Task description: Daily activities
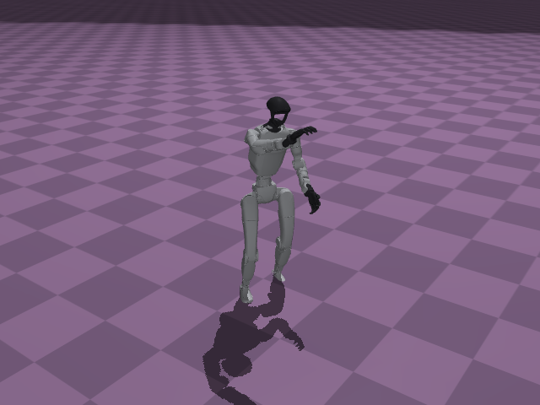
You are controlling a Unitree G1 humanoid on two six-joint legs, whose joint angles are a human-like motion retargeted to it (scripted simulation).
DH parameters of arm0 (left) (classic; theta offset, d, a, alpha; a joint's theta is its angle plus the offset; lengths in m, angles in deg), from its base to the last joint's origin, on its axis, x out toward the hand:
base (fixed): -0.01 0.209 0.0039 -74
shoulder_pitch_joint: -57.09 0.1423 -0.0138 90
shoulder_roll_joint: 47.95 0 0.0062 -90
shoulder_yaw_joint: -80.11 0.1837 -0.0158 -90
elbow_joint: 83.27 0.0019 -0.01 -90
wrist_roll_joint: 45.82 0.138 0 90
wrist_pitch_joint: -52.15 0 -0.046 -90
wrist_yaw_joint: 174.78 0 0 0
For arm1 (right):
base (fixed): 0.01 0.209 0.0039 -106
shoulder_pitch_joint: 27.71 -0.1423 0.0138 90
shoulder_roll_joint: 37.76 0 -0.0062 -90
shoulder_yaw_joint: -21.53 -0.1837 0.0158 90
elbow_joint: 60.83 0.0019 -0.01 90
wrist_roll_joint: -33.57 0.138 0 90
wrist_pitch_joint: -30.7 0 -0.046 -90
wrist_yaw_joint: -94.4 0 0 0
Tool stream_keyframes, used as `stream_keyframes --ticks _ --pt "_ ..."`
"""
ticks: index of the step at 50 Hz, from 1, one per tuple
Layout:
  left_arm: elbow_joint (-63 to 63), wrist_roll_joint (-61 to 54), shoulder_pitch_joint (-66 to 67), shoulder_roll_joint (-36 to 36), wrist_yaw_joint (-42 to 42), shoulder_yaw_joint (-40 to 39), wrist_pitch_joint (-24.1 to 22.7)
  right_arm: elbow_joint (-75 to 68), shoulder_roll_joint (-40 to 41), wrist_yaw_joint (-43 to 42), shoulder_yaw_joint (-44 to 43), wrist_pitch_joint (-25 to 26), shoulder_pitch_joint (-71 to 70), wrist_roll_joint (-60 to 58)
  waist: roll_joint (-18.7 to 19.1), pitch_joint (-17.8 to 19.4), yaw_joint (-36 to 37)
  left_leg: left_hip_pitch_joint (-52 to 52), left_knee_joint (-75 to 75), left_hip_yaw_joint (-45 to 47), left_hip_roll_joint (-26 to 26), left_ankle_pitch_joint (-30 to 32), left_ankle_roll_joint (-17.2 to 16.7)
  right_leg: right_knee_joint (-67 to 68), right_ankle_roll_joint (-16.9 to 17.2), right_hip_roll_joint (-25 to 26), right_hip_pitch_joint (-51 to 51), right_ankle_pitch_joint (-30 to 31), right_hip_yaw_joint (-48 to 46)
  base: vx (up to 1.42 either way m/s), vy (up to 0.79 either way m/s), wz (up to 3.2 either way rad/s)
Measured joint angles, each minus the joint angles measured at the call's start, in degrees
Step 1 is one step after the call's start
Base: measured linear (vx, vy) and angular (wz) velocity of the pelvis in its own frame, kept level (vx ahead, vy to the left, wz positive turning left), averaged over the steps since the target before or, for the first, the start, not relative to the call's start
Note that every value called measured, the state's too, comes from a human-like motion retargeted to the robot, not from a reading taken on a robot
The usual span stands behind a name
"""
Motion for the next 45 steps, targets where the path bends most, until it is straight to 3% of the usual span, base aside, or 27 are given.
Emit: stream_keyframes --ticks 5,10,16,24,37,45 --pt "-7.67 -2.28 10.39 -0.31 -2.65 -9.14 1.11 38.28 -8.53 -2.02 -13.98 -4.04 21.03 -4.98 2.23 1.67 -1.26 0.59 4.86 -4.59 1.27 -2.66 -0.45 0.95 -2.02 1.59 3.43 -3.18 -1.85 0.19 -0.18 0.42" --pt "-10.21 -3.9 14.21 1.17 -5.48 -10.36 2.75 51.22 -9.3 -4.29 -23.55 -5.93 35.92 -6.21 4.15 2.29 -2.01 -1.02 11.82 -8.09 2.2 -5.31 -0.86 4.11 -3.91 2.37 4.37 -6.58 -4.43 0.15 -0.16 0.31" --pt "-10.98 -2.96 13.14 1.74 -4.86 -6.41 3.01 48.06 -4.83 -11.01 -27.02 -4.35 39.2 -7.74 5.32 2.25 -1.25 -2.44 18.26 -8.89 2.83 -8.75 -0.53 8.65 -5.66 2.4 3.8 -10.22 -6.18 0.09 -0.11 0.13" --pt "-10.23 2.73 9.79 0.05 -3.44 -1.19 3.16 40.7 1.46 -17.08 -25.05 -3.64 35.04 -7.66 6.31 1.68 -0.06 -1.19 19.05 -9.57 2.78 -11.35 0.11 10.39 -6.68 2.27 3.64 -11.98 -7.36 0.01 -0.02 0.0" --pt "-4.06 2.37 6.79 0.7 -1.48 3.58 2.33 31.75 -2.63 -19.73 -17.51 -3.18 17.73 -3.61 5.86 1.99 -1.85 3.73 7.36 -7.98 -0.13 -12.14 2.02 9.73 -4.51 -2.02 2.79 -8.15 -6.71 -0.06 0.1 0.09" --pt "-5.42 2.47 8.91 -0.01 -1.58 1.47 1.76 37.79 -2.12 -15.11 -20.18 -6.25 26.01 0.4 4.25 3.6 -5.72 7.77 2.41 -6.74 -1.79 -12.05 3.44 13.91 -5.09 -4.02 0.83 -4.89 -6.33 0.03 0.08 -0.12"
